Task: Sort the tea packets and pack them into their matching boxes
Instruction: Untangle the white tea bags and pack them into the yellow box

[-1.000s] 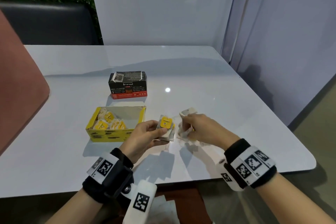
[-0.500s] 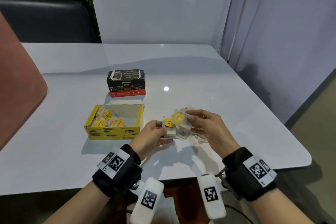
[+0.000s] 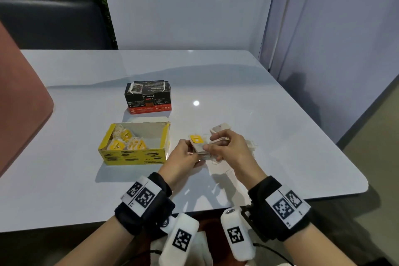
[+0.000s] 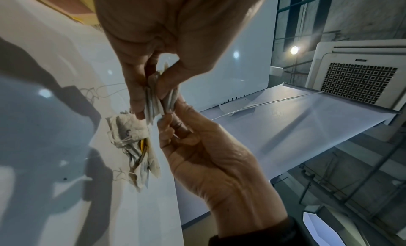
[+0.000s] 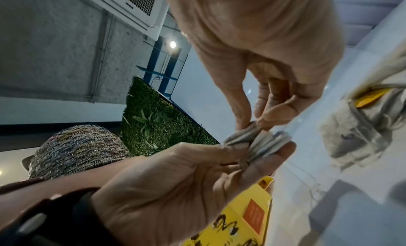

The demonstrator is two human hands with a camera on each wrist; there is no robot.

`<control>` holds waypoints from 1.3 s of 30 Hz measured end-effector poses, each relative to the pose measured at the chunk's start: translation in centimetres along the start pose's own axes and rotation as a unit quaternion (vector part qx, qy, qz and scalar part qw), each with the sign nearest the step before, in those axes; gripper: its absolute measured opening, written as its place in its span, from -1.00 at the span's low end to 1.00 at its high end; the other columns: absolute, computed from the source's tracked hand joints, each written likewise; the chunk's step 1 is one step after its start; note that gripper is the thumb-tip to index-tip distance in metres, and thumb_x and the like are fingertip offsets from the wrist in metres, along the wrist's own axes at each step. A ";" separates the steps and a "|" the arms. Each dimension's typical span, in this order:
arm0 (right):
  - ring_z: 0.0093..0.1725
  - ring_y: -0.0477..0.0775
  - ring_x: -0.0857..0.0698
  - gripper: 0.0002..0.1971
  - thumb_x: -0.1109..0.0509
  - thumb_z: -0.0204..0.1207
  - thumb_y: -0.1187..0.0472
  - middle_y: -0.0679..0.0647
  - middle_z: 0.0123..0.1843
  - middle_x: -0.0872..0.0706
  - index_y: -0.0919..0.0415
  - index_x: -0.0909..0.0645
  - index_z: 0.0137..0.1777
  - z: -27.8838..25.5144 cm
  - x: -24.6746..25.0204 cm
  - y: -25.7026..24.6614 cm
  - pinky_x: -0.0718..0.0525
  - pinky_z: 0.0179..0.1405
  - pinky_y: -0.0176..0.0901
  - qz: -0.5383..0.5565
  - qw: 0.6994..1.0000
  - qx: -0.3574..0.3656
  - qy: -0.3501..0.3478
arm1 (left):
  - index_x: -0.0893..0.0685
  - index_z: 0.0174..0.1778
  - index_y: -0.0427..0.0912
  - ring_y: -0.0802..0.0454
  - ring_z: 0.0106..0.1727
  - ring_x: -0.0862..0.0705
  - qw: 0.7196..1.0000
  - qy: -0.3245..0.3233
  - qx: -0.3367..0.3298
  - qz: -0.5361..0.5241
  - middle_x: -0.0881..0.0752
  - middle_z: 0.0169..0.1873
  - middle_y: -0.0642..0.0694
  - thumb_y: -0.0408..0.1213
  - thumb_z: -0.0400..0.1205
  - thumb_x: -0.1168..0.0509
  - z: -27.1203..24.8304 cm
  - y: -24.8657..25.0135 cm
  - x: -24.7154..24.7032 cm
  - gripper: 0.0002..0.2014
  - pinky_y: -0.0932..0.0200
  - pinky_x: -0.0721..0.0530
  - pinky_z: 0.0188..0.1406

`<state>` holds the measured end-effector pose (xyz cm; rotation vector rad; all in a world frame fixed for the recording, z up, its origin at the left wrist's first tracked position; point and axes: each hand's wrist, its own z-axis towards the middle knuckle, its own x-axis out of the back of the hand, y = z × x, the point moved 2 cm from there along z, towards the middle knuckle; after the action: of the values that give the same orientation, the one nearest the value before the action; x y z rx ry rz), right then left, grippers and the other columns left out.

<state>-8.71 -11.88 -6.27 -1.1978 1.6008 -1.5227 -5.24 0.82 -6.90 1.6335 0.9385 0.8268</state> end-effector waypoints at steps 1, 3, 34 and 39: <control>-0.55 -0.12 -0.59 -0.71 -0.57 0.32 0.38 0.07 -0.40 -0.64 0.26 -0.56 -0.03 0.1 0.0 0.2 -0.54 -0.47 -0.24 -0.006 1.000 0.004 0.003 | -0.46 0.22 -0.34 -0.05 0.14 -0.70 1.000 0.004 -0.001 0.007 -0.65 0.11 -0.22 -0.40 0.59 -0.31 -0.1 0.0 0.1 -0.69 0.09 -0.68 0.17; -0.57 -0.15 -0.59 -0.71 -0.57 0.32 0.38 0.07 -0.39 -0.65 0.28 -0.56 -0.03 0.2 0.0 0.3 -0.56 -0.47 -0.22 -0.011 1.000 0.012 0.011 | -0.44 0.24 -0.32 -0.06 0.12 -0.70 1.000 0.009 -0.001 0.021 -0.64 0.05 -0.16 -0.40 0.58 -0.32 -0.1 0.0 0.2 -0.67 0.00 -0.66 0.24; -0.01 0.20 -0.68 -0.77 -0.31 0.48 0.20 0.15 0.02 -0.75 0.10 -0.68 0.10 7.6 6.9 0.0 -0.59 -0.16 -0.10 -0.556 0.815 0.151 -0.067 | -0.60 -0.13 -0.39 -0.01 -0.12 -0.63 0.981 -0.076 0.094 -0.154 -0.67 -0.12 -0.23 -0.51 0.69 -0.07 1.2 0.3 0.5 -0.79 0.22 -0.66 -0.07; -0.10 0.12 -0.68 -0.83 -0.31 0.50 0.31 0.08 -0.13 -0.74 0.11 -0.71 -0.04 7.4 8.6 -2.7 -0.66 -0.12 -0.08 -0.410 0.891 0.194 -0.026 | -0.59 0.01 -0.39 -0.08 -0.09 -0.73 0.982 -0.092 0.086 -0.141 -0.71 -0.05 -0.28 -0.45 0.71 -0.06 1.4 0.8 0.1 -0.81 0.26 -0.75 -0.30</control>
<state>-5.00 -22.53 -3.47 -1.7508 0.6754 -2.1518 -3.82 0.19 -6.48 1.6422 1.1023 0.4034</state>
